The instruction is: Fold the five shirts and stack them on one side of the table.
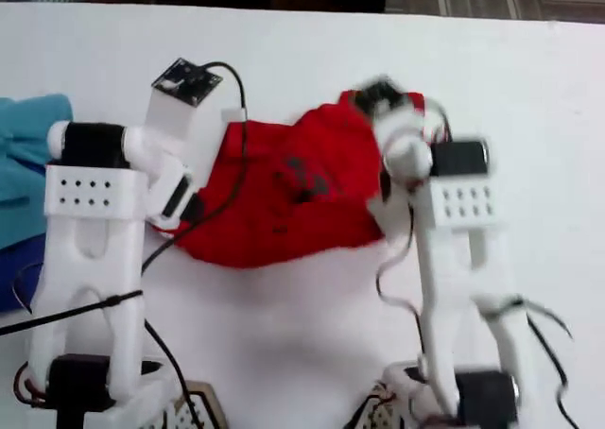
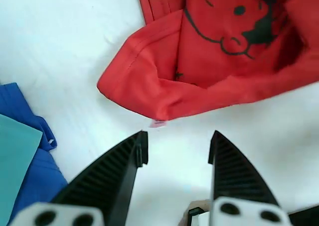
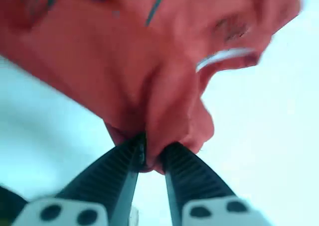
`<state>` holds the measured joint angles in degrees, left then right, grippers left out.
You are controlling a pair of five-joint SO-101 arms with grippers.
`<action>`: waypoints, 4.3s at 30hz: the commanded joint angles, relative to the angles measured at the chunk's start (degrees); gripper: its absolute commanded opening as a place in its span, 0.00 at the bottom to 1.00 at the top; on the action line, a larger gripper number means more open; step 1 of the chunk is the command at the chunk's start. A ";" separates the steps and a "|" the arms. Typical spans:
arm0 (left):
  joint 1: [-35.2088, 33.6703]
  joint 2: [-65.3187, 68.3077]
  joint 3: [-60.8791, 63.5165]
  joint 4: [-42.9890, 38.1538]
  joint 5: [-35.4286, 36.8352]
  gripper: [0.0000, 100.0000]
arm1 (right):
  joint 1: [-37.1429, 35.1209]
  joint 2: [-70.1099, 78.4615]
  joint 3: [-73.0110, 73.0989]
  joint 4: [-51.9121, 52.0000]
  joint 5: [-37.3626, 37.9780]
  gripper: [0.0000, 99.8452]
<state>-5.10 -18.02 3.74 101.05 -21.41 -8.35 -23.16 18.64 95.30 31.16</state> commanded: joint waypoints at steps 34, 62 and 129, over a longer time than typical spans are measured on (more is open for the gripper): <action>11.08 31.12 -0.13 -24.26 5.54 0.22 | 1.89 -8.48 19.87 -25.45 -5.71 0.31; -1.41 58.46 -36.62 -15.74 2.81 0.03 | -2.33 68.44 -51.16 -10.07 -8.09 0.02; -6.07 16.70 39.60 -44.40 7.56 0.25 | -1.36 23.43 -27.52 -10.07 -3.87 0.24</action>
<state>-11.60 -1.14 43.12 58.59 -17.54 -9.85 7.08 -8.53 93.80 32.40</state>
